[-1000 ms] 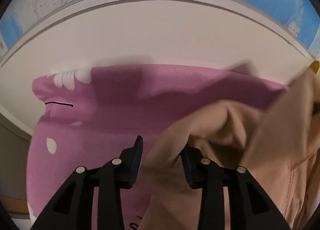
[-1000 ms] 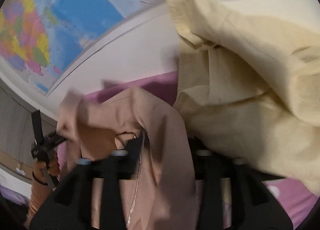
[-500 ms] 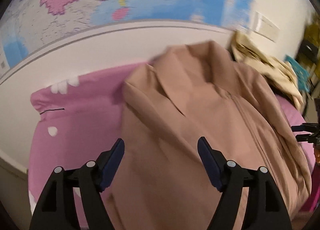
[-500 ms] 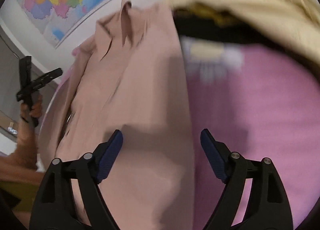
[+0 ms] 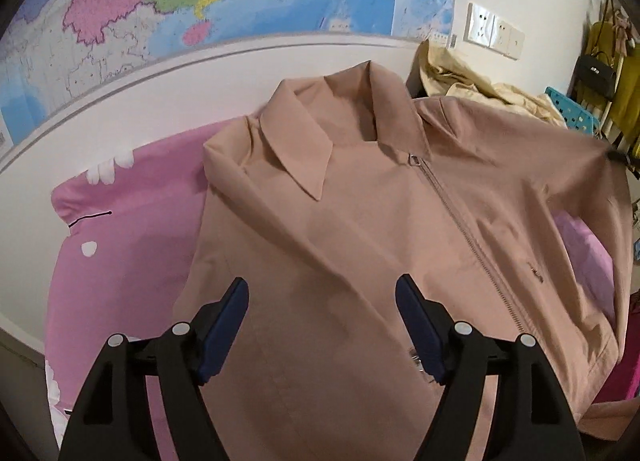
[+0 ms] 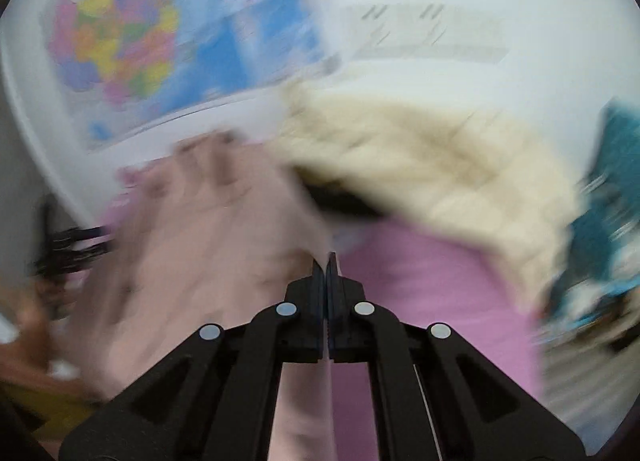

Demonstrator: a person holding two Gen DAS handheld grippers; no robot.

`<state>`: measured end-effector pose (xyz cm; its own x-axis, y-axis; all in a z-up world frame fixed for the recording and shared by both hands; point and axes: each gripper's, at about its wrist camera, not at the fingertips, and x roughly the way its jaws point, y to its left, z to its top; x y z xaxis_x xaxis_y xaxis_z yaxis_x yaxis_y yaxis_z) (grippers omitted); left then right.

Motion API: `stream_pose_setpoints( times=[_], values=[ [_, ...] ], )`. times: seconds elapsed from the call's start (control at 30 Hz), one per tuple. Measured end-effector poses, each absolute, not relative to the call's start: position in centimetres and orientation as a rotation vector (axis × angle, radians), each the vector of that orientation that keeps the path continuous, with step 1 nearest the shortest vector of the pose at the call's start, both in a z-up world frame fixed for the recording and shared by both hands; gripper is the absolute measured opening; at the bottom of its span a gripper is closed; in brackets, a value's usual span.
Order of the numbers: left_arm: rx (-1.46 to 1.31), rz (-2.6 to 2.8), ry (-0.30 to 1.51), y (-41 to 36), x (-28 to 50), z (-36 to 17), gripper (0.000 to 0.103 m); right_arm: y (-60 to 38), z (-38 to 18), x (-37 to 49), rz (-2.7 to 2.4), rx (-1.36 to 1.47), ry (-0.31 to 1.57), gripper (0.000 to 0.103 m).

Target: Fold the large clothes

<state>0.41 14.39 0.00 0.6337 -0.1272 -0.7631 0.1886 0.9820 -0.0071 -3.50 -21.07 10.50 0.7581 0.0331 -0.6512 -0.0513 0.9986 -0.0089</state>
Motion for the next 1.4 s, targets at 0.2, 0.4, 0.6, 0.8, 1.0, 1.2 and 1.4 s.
stream_pose_setpoints(
  times=[0.2,0.4,0.6,0.8,1.0,1.2,1.4],
  values=[
    [0.152,-0.193,0.973,12.3,-0.6,-2.9,0.073,-23.8,5.7,0.5,-0.128,-0.063,0.785,0.008],
    [0.176,-0.263,1.005,10.7,-3.7,-3.7,0.076,-25.2,1.5,-0.2,-0.152,0.044,0.801,0.045],
    [0.287,-0.181,1.078,9.7,-5.4,-5.8,0.033,-23.2,2.9,-3.1,-0.116,0.022,0.686,0.053],
    [0.079,-0.046,0.984,16.9,-5.8,-0.9,0.002,-21.5,4.3,-5.1,-0.019,0.045,0.633,0.053],
    [-0.017,0.277,0.882,26.9,-4.8,4.1,0.002,-19.9,3.9,-5.5,0.105,0.083,0.652,0.053],
    [-0.062,0.273,0.934,28.0,-5.1,2.7,0.017,-18.4,0.8,-5.1,0.164,0.109,0.742,0.054],
    [-0.035,-0.101,0.901,17.5,-9.5,1.5,0.075,-17.1,-0.8,-4.5,0.205,0.125,0.781,0.056]
  ],
)
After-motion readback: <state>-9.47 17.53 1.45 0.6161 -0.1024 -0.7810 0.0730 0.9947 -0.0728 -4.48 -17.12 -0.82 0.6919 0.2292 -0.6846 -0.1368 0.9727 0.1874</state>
